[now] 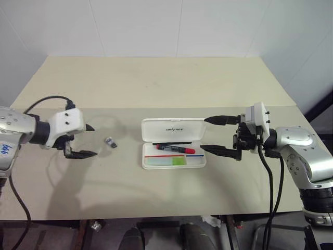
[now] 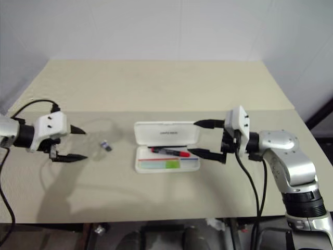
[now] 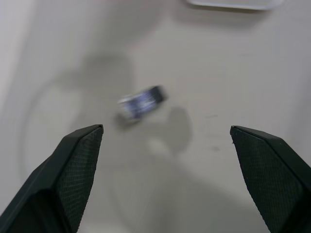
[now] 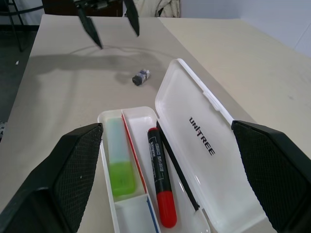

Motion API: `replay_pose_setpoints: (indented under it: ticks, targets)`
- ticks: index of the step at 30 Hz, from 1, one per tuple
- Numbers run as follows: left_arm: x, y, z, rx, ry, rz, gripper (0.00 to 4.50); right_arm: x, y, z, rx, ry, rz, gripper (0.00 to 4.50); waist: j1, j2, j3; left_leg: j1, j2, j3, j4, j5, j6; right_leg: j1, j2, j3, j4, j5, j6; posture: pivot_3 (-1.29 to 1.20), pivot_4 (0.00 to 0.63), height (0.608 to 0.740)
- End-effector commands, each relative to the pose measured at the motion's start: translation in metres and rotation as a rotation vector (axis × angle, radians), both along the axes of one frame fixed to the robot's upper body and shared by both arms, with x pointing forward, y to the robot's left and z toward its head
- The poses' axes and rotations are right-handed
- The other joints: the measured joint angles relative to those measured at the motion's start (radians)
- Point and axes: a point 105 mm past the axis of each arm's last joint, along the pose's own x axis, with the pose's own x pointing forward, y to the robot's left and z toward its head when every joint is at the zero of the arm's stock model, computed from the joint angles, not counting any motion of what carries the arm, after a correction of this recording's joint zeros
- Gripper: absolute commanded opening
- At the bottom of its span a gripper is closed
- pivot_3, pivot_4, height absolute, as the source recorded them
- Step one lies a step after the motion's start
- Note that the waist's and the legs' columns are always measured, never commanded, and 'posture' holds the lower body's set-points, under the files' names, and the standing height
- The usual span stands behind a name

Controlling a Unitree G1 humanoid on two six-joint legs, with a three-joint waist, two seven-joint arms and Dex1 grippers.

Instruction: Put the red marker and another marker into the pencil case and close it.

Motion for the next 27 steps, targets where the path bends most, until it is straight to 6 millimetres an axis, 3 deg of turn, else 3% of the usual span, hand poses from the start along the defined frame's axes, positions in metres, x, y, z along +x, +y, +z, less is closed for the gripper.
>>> replay_pose_setpoints:
  ticks: [1, 6, 11, 19, 27]
  targets:
    - [0.004, 0.008, 0.011, 0.072, -0.023, -0.094, 4.46, -0.003, -0.001, 0.009, -0.008, -0.038, 0.010, 4.50, 0.001, 0.000, 0.000, 0.000, 0.000, 0.000, 0.000, 0.000, 0.000, 0.000, 0.000, 0.000, 0.000, 0.000, 0.000, 0.00, 0.150, 0.740]
    - [0.016, 0.010, 0.009, 0.174, 0.011, -0.241, 4.46, -0.002, 0.001, 0.010, -0.008, -0.041, 0.011, 4.50, 0.001, 0.000, 0.000, 0.001, 0.001, 0.001, 0.001, 0.000, 0.000, 0.000, 0.001, 0.000, 0.001, 0.000, 0.000, 0.00, 0.150, 0.740]
    - [0.033, -0.005, 0.012, 0.220, -0.008, -0.361, 4.46, -0.005, 0.002, 0.010, -0.004, -0.041, 0.006, 4.50, 0.002, 0.000, 0.000, 0.000, 0.001, 0.000, 0.003, 0.000, 0.000, 0.000, 0.001, 0.000, 0.001, 0.000, 0.001, 0.00, 0.150, 0.740]
    - [0.057, -0.018, 0.013, 0.325, -0.019, -0.426, 4.46, -0.007, 0.000, 0.011, 0.007, -0.041, -0.036, 4.50, 0.002, 0.000, 0.000, -0.001, 0.001, 0.000, 0.003, 0.000, 0.000, 0.000, 0.001, 0.000, 0.002, 0.001, 0.001, 0.00, 0.150, 0.740]
    - [0.060, -0.016, 0.010, 0.456, 0.097, -0.450, 4.46, -0.008, -0.004, 0.015, 0.008, -0.042, -0.060, 4.50, -0.001, 0.000, 0.000, -0.001, 0.001, 0.000, 0.003, 0.000, 0.000, 0.000, 0.002, 0.001, 0.002, 0.001, 0.002, 0.00, 0.150, 0.740]
